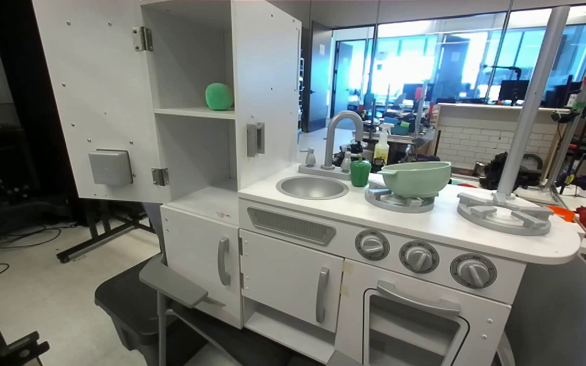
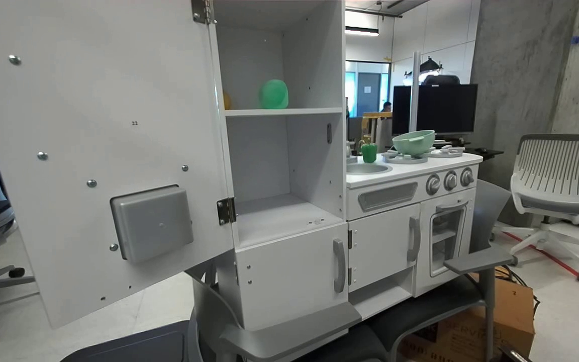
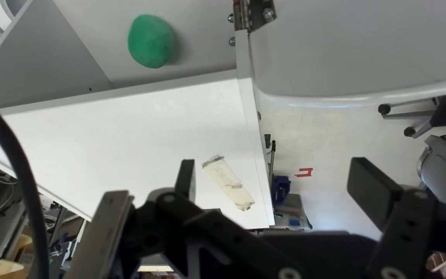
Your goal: Put the green and orange sponges inside the top part of the fridge then close it
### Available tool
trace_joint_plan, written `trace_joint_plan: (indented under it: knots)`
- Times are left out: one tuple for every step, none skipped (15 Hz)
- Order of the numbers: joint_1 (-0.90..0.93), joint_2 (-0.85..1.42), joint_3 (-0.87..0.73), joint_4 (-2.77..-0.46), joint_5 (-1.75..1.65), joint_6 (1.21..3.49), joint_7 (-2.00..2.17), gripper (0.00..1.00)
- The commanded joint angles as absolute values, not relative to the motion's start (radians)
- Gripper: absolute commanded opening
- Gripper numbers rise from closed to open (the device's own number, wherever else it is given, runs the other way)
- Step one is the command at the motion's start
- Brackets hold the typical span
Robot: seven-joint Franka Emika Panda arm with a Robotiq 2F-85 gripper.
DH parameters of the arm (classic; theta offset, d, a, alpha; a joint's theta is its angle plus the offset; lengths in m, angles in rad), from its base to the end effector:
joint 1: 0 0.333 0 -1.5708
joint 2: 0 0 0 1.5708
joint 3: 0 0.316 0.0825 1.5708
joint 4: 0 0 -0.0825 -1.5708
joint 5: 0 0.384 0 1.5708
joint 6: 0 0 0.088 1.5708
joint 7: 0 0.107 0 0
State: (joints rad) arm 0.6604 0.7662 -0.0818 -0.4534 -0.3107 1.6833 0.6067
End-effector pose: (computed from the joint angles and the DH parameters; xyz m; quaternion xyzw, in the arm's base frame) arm 0.6123 0.4071 0.6634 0.9566 -0.0146 0.2905 0.0192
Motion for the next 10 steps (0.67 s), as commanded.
trace_joint_plan:
  knots:
    - [0.675,0.799,-0.099,-0.429,-0.315,1.700,0.627,1.00]
    - [0.674,0.805,-0.099,-0.429,-0.314,1.700,0.625,1.00]
    - [0.674,0.810,-0.099,-0.430,-0.312,1.697,0.622,1.00]
    - [0.676,0.813,-0.098,-0.430,-0.311,1.687,0.616,1.00]
    - [0.677,0.814,-0.095,-0.431,-0.307,1.672,0.605,1.00]
    - [0.676,0.810,-0.090,-0.436,-0.301,1.650,0.590,1.00]
    - [0.677,0.805,-0.088,-0.440,-0.299,1.627,0.577,1.00]
    - [0.676,0.802,-0.084,-0.442,-0.294,1.607,0.562,1.00]
    - [0.674,0.795,-0.080,-0.444,-0.289,1.582,0.544,1.00]
    - [0.674,0.786,-0.079,-0.452,-0.288,1.561,0.528,1.00]
